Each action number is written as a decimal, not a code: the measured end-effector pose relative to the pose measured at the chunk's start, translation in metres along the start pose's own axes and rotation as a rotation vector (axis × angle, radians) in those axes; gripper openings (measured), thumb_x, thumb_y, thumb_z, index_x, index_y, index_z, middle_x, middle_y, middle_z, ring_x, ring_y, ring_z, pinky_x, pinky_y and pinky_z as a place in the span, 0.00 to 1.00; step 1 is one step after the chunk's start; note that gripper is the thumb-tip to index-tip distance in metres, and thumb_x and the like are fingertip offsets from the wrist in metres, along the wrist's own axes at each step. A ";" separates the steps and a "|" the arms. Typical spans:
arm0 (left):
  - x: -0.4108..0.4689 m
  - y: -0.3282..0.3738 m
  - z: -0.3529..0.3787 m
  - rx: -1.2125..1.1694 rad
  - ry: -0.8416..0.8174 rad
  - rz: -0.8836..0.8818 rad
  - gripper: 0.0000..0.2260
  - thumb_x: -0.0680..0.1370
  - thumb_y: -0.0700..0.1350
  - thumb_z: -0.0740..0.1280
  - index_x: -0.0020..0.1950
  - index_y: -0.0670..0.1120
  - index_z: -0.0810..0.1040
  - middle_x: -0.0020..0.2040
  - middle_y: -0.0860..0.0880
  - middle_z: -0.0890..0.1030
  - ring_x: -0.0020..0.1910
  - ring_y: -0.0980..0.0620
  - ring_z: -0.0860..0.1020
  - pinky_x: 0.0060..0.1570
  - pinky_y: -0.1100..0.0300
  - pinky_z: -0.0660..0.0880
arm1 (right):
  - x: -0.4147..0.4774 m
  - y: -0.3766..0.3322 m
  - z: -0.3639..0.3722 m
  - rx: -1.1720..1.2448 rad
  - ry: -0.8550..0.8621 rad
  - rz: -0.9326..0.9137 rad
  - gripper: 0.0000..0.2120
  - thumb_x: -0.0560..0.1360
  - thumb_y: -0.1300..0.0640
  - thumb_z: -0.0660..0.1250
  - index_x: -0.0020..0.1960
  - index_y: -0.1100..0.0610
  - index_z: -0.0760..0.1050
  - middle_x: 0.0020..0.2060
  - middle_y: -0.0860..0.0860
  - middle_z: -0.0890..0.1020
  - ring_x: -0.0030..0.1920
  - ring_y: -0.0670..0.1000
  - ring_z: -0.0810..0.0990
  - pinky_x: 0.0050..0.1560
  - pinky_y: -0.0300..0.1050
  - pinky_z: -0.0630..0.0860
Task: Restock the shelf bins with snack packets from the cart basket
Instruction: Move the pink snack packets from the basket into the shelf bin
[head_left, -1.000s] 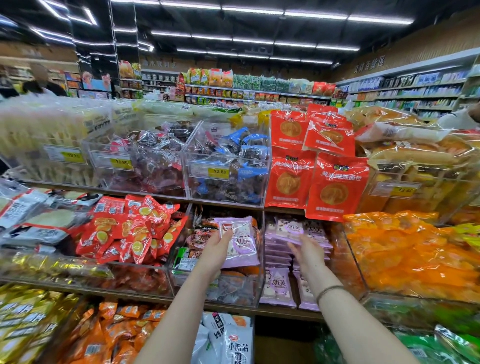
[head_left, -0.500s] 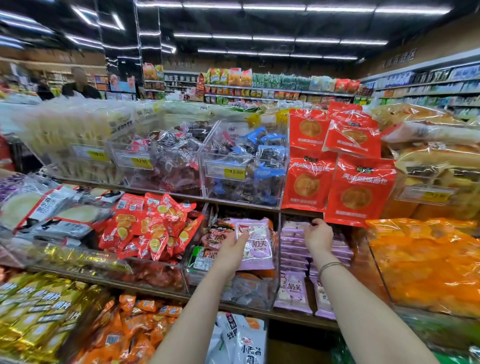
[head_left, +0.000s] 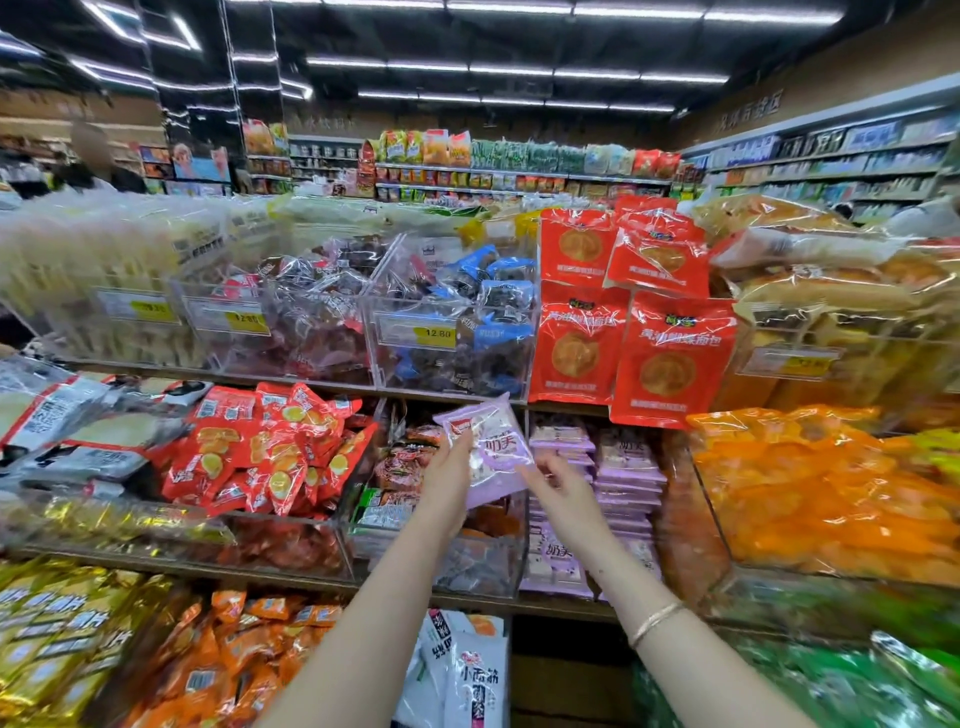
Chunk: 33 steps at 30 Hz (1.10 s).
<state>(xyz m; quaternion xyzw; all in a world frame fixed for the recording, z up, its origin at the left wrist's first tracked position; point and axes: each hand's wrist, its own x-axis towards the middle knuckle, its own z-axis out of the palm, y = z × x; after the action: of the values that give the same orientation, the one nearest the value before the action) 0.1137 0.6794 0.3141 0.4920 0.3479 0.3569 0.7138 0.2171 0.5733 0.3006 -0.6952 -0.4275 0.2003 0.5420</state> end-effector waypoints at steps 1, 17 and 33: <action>-0.001 0.000 0.008 -0.017 -0.022 -0.008 0.24 0.81 0.54 0.59 0.75 0.46 0.63 0.74 0.47 0.64 0.70 0.45 0.68 0.63 0.50 0.71 | -0.003 0.000 0.003 0.027 -0.004 0.032 0.21 0.75 0.45 0.65 0.66 0.51 0.71 0.62 0.42 0.71 0.61 0.46 0.73 0.57 0.40 0.69; -0.017 -0.046 0.018 1.361 -0.025 0.768 0.19 0.76 0.60 0.56 0.58 0.49 0.69 0.42 0.51 0.74 0.40 0.50 0.75 0.32 0.59 0.66 | -0.004 0.065 -0.072 0.809 0.377 0.414 0.09 0.78 0.60 0.63 0.58 0.59 0.73 0.36 0.52 0.77 0.34 0.49 0.75 0.37 0.44 0.73; -0.019 -0.043 0.016 1.383 -0.077 0.684 0.15 0.76 0.54 0.57 0.59 0.47 0.67 0.32 0.53 0.68 0.28 0.55 0.67 0.23 0.61 0.58 | 0.055 0.060 -0.088 1.114 0.580 0.418 0.25 0.80 0.64 0.57 0.75 0.67 0.53 0.72 0.60 0.64 0.72 0.54 0.64 0.73 0.44 0.61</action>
<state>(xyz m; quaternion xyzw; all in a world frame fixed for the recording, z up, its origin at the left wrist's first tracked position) 0.1249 0.6451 0.2800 0.9182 0.2954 0.2417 0.1058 0.3357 0.5642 0.2846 -0.4052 0.0474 0.2969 0.8634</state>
